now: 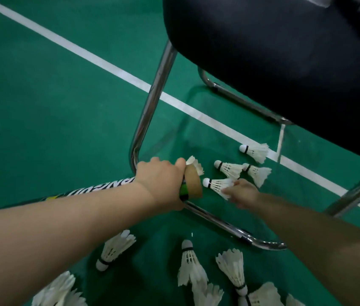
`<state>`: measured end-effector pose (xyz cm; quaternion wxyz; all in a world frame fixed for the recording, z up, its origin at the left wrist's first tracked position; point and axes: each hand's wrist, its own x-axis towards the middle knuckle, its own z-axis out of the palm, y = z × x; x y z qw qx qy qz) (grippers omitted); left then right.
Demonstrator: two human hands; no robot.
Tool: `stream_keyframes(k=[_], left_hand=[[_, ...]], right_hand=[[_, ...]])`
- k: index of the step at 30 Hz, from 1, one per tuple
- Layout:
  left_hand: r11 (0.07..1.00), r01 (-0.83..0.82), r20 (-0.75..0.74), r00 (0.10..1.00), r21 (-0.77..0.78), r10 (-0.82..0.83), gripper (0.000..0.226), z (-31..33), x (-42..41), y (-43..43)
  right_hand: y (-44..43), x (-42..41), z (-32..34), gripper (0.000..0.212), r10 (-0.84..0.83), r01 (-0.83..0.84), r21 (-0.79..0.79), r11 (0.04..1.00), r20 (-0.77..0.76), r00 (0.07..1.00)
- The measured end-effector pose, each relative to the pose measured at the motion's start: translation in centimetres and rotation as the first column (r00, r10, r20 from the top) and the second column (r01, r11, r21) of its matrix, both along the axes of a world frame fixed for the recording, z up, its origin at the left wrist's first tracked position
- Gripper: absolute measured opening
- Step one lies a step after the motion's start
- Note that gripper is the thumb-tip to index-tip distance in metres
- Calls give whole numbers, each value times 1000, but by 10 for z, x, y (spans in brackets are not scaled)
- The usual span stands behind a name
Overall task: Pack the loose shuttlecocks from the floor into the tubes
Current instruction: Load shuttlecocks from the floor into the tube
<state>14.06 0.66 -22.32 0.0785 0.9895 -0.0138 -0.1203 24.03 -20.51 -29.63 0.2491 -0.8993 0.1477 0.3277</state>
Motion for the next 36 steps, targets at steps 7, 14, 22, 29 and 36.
stream_keyframes(k=[7,14,22,29,36], left_hand=[[998,-50,-76,996,-41,47,48,-20,-10,-25],[998,-61,-86,994,-4,60,52,-14,-11,-36],[997,-81,-108,991,2,80,54,-12,-16,-27],[990,-121,-58,991,-67,117,56,-2,-12,-31],[982,-145,-23,989,-120,143,57,9,-2,-29]], right_hand=[[-6,-16,-5,29,-271,226,285,931,129,954],[-22,-25,29,19,-165,19,430,903,305,938],[-4,-59,56,18,-221,-21,641,768,295,930],[13,-78,68,27,-110,-100,733,673,233,966],[20,-73,80,19,-59,-176,690,702,304,951]])
